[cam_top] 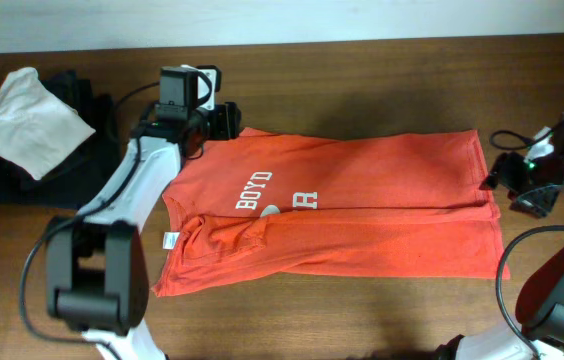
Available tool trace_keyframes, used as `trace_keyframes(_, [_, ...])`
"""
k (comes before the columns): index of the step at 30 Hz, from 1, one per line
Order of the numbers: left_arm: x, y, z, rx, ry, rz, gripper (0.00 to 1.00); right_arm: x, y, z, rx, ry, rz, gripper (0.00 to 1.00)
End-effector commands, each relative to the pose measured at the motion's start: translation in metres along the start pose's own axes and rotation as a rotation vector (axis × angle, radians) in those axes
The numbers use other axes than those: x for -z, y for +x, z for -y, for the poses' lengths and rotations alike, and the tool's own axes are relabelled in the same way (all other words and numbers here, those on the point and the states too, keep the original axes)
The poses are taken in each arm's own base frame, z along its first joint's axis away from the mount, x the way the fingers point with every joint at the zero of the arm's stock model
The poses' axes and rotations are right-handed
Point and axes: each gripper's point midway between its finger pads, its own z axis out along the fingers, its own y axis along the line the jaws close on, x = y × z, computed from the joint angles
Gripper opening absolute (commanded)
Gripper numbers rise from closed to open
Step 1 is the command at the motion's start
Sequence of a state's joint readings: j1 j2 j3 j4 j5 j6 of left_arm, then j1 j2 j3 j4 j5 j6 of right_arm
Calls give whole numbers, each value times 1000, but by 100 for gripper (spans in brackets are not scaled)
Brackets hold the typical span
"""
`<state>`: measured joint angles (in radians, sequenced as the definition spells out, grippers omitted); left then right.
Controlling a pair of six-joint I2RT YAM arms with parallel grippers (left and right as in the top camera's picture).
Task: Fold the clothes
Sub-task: 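Grasp the shirt's top left and top right corners with both grippers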
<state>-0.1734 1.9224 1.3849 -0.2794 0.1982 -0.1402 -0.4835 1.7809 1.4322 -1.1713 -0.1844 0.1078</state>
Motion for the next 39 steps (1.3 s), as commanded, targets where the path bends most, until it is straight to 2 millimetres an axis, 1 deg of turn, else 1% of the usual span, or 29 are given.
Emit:
trace_keyframes(1, [-37,15,1,-15,66,-42,67,5,0,-16,61,-25,12,71])
trace_keyframes(2, [-44,18,-1,-12,64,-51,64,5,0,-16,62,-25,11,71])
trace_keyframes(4, [-56,26,-3,-5,67,-66,64,5,1,-16,62,-24,9,71])
trace_keyframes(6, [-64,31,-1,-7,88,-72,61,5,2,-16,61,-24,6,71])
trace_keyframes(8, [-68,33,5,-12,107,-73,60,5,2,-16,61,-24,6,71])
trace_keyframes(13, [-70,37,14,-24,119,-85,59,5,2,-16,61,-24,6,71])
trace_keyframes(16, [-73,42,13,-26,100,-99,52,4,2,-16,61,-23,6,71])
trace_keyframes(19, [-78,48,13,-26,101,-108,43,4,2,-15,61,-17,6,71])
trace_keyframes(21, [-82,52,12,-24,105,-117,40,4,2,-15,60,-17,6,71])
trace_keyframes(22, [-83,53,12,-23,105,-119,36,4,2,-15,61,-17,7,71])
trace_keyframes(24, [-84,52,12,-24,105,-114,15,4,1,-15,61,-17,8,71])
trace_keyframes(26, [-85,45,13,-27,109,-86,2,4,-1,-15,63,-18,18,71])
trace_keyframes(28, [-83,30,15,-12,115,-54,1,5,-9,-16,69,-22,50,71])
trace_keyframes(30, [-76,13,20,-16,133,-29,1,6,-24,-19,81,-29,111,72])
trace_keyframes(31, [-67,-4,24,-19,140,-11,1,7,-33,-20,88,-33,148,73])
trace_keyframes(33, [-52,-27,31,-27,144,16,1,8,-46,-22,98,-39,200,74])
trace_keyframes(34, [-46,-34,33,-28,144,20,1,10,-54,-24,104,-43,232,74])
trace_keyframes(35, [-39,-35,35,-24,143,2,1,11,-62,-26,113,-47,263,74])
trace_keyframes(36, [-38,-29,37,-21,142,-27,1,11,-67,-29,122,-50,285,74])
trace_keyframes(38, [-38,-13,36,-9,126,-92,1,12,-74,-35,142,-55,317,75])
trace_keyframes(39, [-38,-2,31,0,96,-134,1,11,-77,-38,149,-58,328,75])
